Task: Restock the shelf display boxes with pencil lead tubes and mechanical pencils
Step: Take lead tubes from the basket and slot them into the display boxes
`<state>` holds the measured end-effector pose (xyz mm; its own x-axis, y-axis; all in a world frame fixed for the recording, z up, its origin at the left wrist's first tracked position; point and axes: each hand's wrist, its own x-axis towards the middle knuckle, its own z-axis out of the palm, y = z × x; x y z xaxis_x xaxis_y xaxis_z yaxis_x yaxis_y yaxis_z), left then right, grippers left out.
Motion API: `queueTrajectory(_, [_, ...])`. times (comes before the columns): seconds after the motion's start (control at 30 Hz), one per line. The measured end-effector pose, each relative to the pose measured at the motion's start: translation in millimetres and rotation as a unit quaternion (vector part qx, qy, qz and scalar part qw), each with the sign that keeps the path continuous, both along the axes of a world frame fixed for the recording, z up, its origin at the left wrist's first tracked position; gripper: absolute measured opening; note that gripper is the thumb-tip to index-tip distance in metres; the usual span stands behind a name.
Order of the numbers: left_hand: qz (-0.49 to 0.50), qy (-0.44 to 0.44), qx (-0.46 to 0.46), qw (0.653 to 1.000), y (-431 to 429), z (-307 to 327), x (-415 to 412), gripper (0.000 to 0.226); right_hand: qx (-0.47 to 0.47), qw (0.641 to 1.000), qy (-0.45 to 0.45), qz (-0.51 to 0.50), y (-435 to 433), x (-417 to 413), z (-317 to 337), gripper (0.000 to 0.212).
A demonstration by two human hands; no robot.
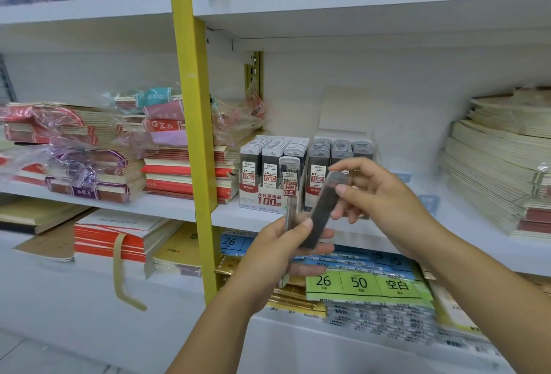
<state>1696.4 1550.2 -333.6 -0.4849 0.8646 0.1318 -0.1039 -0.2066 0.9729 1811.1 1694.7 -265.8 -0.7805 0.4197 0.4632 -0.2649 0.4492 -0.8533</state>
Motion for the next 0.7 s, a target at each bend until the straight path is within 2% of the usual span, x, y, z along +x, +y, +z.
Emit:
queueTrajectory(0.1, [0.02,0.047,-0.024,0.998,-3.6,0.0,-0.2,0.02,-0.015,0.999,-0.018,0.025,4.0,5.1,-3.5,0.01])
queueTrajectory(0.2, [0.039,0.09,-0.042,0.994,-4.5,-2.0,0.2,0.024,0.008,0.999,-0.044,0.016,7.2,6.5,-8.7,0.017])
queueTrajectory(0.3, [0.078,0.09,-0.044,0.992,-2.6,-2.8,-0.8,0.022,-0.022,0.998,-0.051,0.021,9.6,7.7,-10.8,0.027])
queueTrajectory(0.5, [0.104,0.125,-0.041,0.986,1.7,-3.0,1.0,0.025,-0.05,0.998,-0.044,0.01,10.3,9.9,-10.8,0.023])
queueTrajectory(0.6, [0.116,0.133,-0.042,0.983,4.9,-5.2,0.0,0.016,0.0,0.999,-0.044,-0.023,7.3,13.4,-6.8,0.024])
queueTrajectory(0.7, [0.134,0.134,-0.033,0.981,9.4,-4.6,-2.5,0.011,0.076,0.991,0.027,-0.109,14.8,24.1,15.1,0.027])
